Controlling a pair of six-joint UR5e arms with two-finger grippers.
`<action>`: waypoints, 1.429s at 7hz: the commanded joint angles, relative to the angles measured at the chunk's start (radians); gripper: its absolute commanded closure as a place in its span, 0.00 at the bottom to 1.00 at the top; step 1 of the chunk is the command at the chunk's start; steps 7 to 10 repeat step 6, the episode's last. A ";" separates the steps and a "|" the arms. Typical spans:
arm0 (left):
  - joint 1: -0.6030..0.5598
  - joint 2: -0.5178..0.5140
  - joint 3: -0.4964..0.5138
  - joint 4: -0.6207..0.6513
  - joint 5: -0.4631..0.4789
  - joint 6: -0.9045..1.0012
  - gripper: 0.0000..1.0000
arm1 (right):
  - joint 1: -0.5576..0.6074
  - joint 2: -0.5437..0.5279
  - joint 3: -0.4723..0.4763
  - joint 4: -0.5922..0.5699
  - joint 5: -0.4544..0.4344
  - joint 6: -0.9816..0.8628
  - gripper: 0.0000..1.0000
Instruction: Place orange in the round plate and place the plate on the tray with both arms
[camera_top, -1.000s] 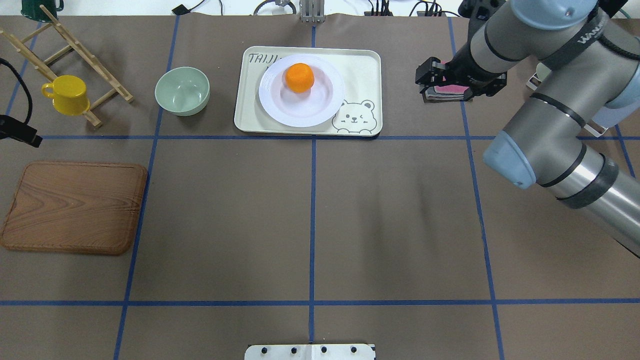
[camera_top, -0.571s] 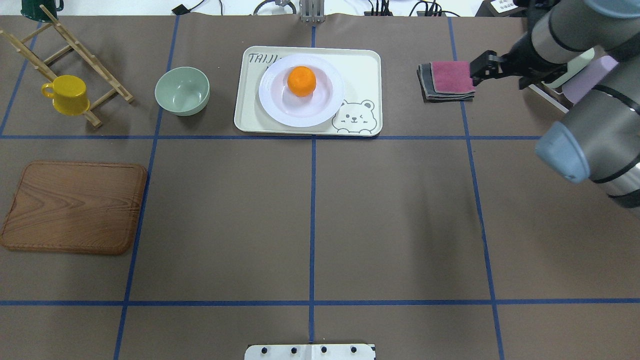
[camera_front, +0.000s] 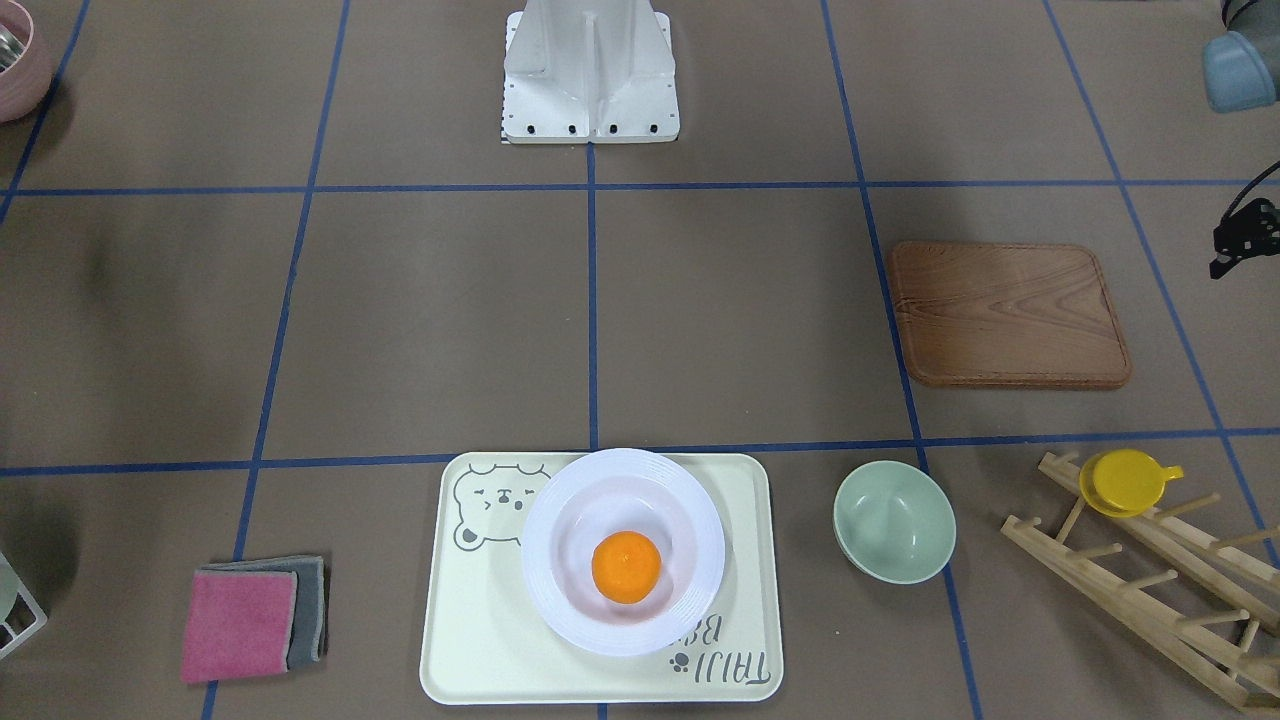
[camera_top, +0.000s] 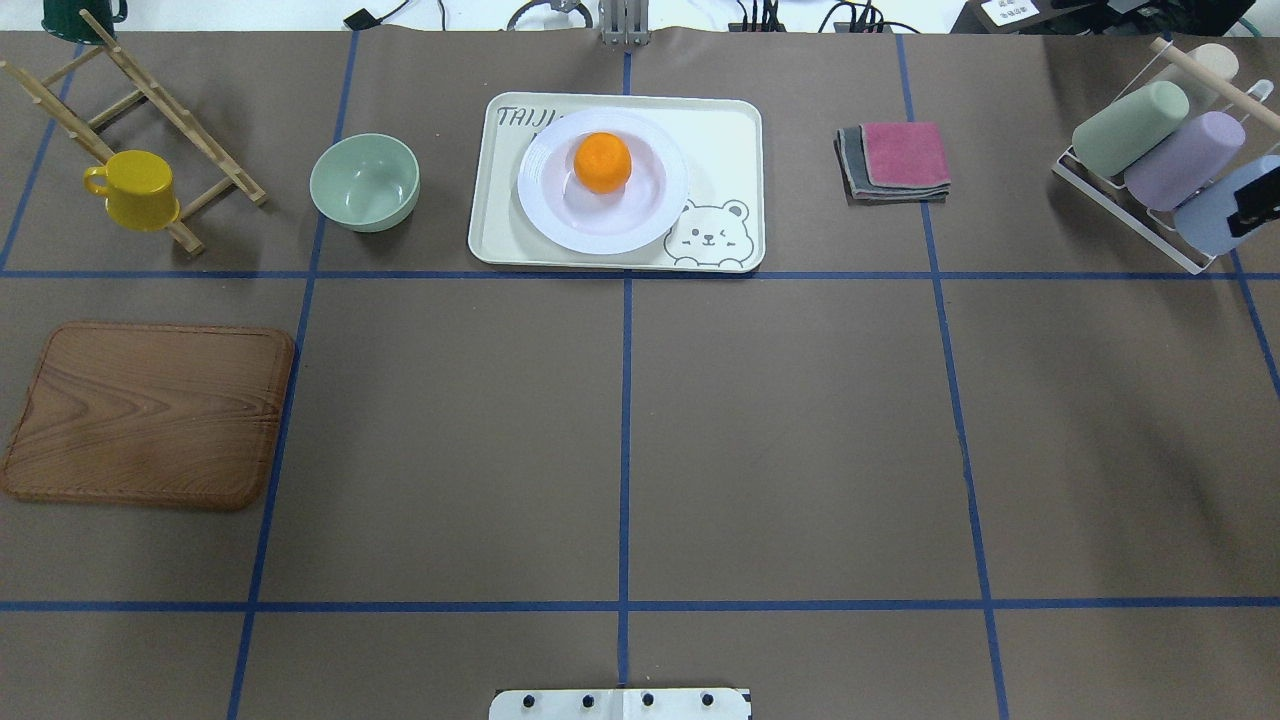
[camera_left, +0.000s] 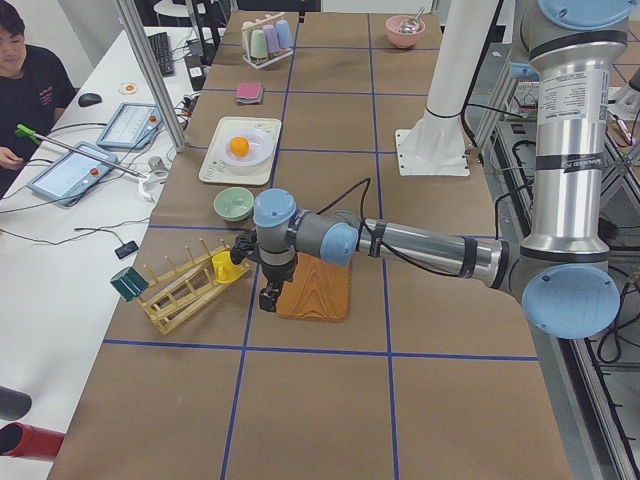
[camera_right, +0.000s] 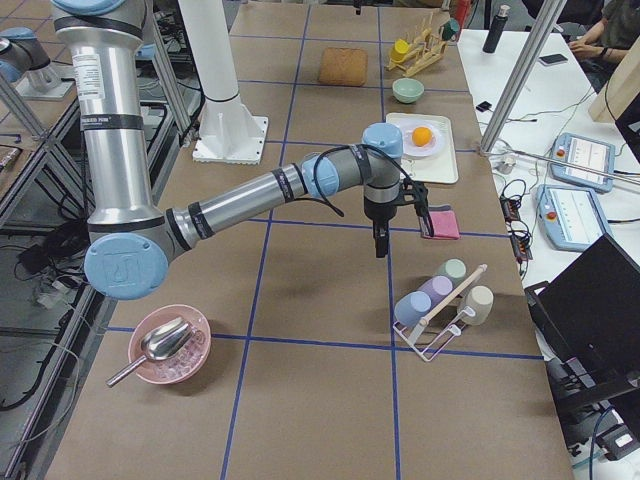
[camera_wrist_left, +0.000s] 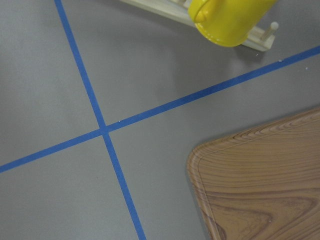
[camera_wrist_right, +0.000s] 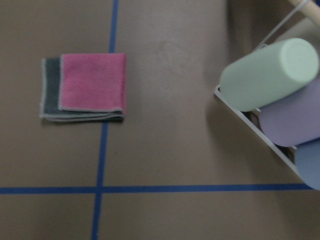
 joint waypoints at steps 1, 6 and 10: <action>-0.011 0.008 0.001 0.001 -0.020 0.001 0.02 | 0.111 -0.070 -0.015 -0.121 0.054 -0.233 0.00; -0.011 0.014 0.002 0.001 -0.020 -0.010 0.01 | 0.147 -0.144 -0.020 -0.103 0.153 -0.245 0.00; -0.011 0.014 0.002 0.001 -0.020 -0.010 0.01 | 0.147 -0.144 -0.020 -0.103 0.153 -0.245 0.00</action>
